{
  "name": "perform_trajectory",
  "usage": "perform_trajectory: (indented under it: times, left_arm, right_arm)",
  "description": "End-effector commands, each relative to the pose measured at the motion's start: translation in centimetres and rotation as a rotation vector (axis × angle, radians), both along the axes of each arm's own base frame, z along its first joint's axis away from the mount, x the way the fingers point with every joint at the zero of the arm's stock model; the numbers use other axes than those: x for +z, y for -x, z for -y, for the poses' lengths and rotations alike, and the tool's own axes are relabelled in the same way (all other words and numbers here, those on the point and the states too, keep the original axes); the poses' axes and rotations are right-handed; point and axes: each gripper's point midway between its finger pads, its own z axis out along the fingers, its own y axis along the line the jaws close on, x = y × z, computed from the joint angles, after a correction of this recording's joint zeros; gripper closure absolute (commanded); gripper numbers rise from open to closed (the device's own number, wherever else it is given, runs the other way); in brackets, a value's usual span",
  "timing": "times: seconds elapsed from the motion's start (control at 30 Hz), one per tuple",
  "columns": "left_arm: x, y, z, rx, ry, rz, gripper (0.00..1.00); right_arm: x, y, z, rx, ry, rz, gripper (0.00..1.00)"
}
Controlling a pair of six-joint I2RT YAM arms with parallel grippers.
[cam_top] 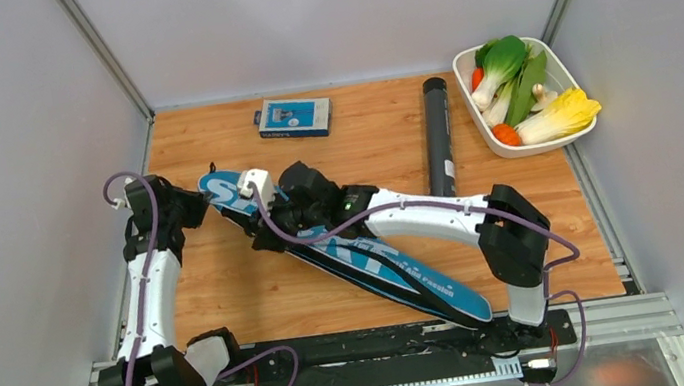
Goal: Pack up the badminton gear
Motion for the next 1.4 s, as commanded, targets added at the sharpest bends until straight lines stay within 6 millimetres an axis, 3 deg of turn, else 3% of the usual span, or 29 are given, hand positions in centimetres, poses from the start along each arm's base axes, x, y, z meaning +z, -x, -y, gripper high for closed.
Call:
perform_trajectory:
  times: [0.0, 0.07, 0.17, 0.3, 0.43, 0.63, 1.1, 1.37]
  left_arm:
    - [2.3, -0.7, 0.9, -0.02, 0.031, 0.087, 1.0]
    - [2.5, -0.6, 1.0, -0.023, 0.037, 0.091, 1.0]
    - [3.0, -0.6, 1.2, -0.028, 0.045, 0.099, 1.0]
    - [3.2, -0.3, 1.3, -0.022, 0.057, 0.107, 1.0]
    - [3.3, -0.2, 1.4, -0.022, 0.065, 0.112, 1.0]
    - [3.5, -0.1, 1.5, -0.024, 0.075, 0.117, 1.0]
    - [3.1, 0.1, 2.2, -0.026, 0.137, 0.11, 1.0]
    - [3.1, 0.3, 1.8, -0.03, 0.085, 0.093, 1.0]
  right_arm:
    - [3.4, 6.0, -2.7, 0.101, -0.107, -0.023, 0.64]
    - [1.6, 5.7, -2.9, 0.057, -0.069, -0.025, 0.53]
    - [0.1, 3.6, -2.3, -0.07, -0.025, -0.014, 0.5]
    - [3.3, 2.7, -1.8, -0.125, -0.078, 0.026, 0.5]
    - [6.9, 1.1, -1.1, -0.215, -0.149, 0.057, 0.42]
    - [7.5, -2.9, -0.3, -0.377, -0.226, -0.004, 0.63]
    - [6.2, -3.6, -3.1, -0.407, -0.293, -0.175, 0.74]
    - [5.1, -4.4, -3.8, -0.374, -0.286, -0.174, 0.71]
